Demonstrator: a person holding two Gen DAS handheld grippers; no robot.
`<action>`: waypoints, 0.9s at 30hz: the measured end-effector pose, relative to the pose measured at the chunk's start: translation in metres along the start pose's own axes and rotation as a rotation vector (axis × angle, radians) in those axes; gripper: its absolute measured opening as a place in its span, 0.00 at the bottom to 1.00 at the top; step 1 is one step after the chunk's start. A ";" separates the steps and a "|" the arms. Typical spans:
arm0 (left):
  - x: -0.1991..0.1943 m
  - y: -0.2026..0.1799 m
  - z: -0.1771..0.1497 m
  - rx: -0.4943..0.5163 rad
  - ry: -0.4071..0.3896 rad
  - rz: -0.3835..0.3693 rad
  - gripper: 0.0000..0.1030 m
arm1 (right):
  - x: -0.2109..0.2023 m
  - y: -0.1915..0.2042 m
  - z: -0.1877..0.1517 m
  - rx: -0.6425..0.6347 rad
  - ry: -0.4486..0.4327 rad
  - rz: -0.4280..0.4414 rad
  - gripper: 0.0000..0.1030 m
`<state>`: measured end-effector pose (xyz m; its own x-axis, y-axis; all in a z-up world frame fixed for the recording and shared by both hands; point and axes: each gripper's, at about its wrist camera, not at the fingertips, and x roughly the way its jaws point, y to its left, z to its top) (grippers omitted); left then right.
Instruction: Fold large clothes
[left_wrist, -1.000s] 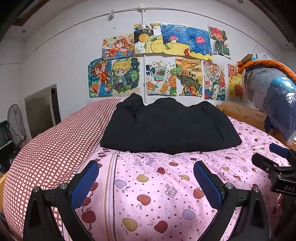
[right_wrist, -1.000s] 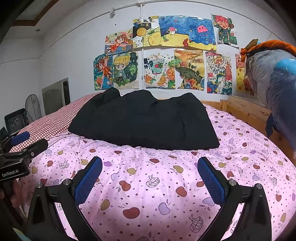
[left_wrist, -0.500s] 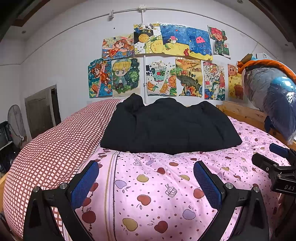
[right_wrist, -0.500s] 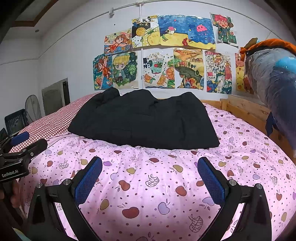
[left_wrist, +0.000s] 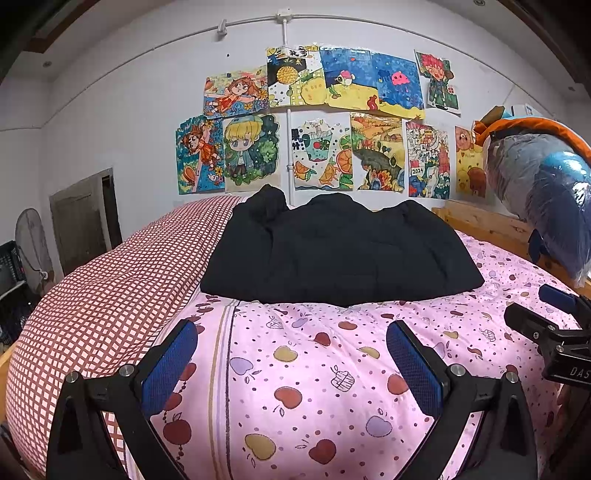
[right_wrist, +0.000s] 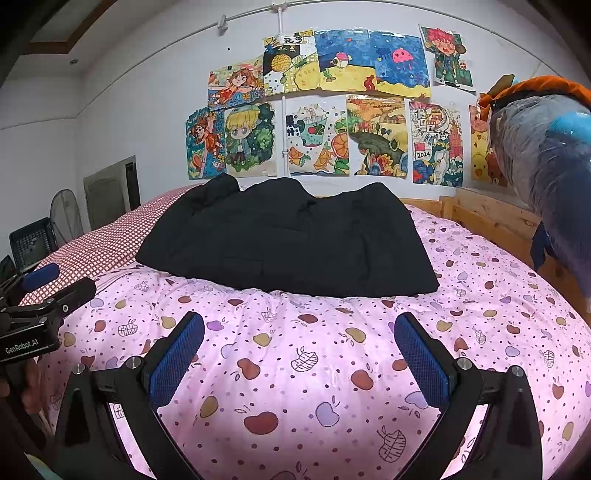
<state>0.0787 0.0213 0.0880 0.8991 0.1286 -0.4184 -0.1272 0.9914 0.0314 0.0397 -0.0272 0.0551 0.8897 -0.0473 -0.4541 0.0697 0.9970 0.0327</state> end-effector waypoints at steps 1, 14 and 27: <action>0.000 0.000 0.000 0.001 0.000 0.000 1.00 | 0.000 0.000 -0.001 0.000 0.000 0.000 0.98; 0.000 0.000 0.000 0.000 0.000 -0.001 1.00 | 0.000 0.000 -0.001 -0.001 -0.002 0.000 0.98; 0.000 0.000 0.000 0.002 -0.001 0.001 1.00 | 0.000 0.001 -0.002 0.002 0.002 -0.001 0.98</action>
<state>0.0788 0.0214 0.0879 0.8995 0.1292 -0.4175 -0.1268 0.9914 0.0337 0.0391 -0.0258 0.0537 0.8886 -0.0482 -0.4561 0.0714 0.9969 0.0339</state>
